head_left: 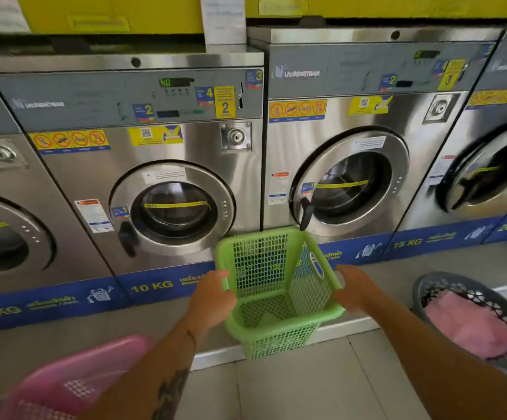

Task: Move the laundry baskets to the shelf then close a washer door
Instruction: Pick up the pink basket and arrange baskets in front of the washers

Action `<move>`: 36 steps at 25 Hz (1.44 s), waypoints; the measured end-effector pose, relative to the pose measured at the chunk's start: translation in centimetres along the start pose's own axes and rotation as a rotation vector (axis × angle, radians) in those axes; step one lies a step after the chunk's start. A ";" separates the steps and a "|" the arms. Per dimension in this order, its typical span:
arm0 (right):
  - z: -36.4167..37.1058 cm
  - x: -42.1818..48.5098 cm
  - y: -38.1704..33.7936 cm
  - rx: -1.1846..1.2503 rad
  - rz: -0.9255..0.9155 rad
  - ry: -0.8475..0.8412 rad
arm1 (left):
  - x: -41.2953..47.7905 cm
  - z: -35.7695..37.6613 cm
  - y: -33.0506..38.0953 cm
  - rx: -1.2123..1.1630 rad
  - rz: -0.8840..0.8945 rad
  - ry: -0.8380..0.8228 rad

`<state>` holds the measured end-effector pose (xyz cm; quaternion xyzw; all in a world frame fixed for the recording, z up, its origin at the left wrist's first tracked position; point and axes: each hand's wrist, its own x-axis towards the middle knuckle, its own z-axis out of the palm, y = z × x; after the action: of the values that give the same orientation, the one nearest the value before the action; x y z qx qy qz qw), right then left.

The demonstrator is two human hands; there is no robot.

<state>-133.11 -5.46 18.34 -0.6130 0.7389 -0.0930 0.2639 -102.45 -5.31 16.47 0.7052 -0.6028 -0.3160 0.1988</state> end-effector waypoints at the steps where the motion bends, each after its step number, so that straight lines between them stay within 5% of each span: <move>1: -0.1 1.5 0.3 -0.004 0.001 -0.009 | 1.5 0.7 0.0 -0.011 -0.019 0.000; 8: 1.1 14.1 1.4 -0.115 -0.011 -0.058 | 13.3 6.2 -2.1 0.031 -0.120 -0.042; 19: 9.5 29.3 7.7 -0.161 0.024 -0.111 | 22.0 13.8 -8.6 0.417 -0.209 -0.094; 29: 13.8 30.7 12.4 -0.238 -0.053 -0.140 | 21.3 17.8 -11.5 0.273 -0.184 0.062; 36: 13.2 24.4 10.2 -0.272 -0.105 -0.252 | 11.9 16.2 -13.9 0.121 -0.300 0.158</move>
<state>-137.86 -23.97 -4.26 -0.6874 0.6729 0.0718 0.2637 -102.58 -12.59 -6.84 0.8205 -0.4913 -0.2488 0.1533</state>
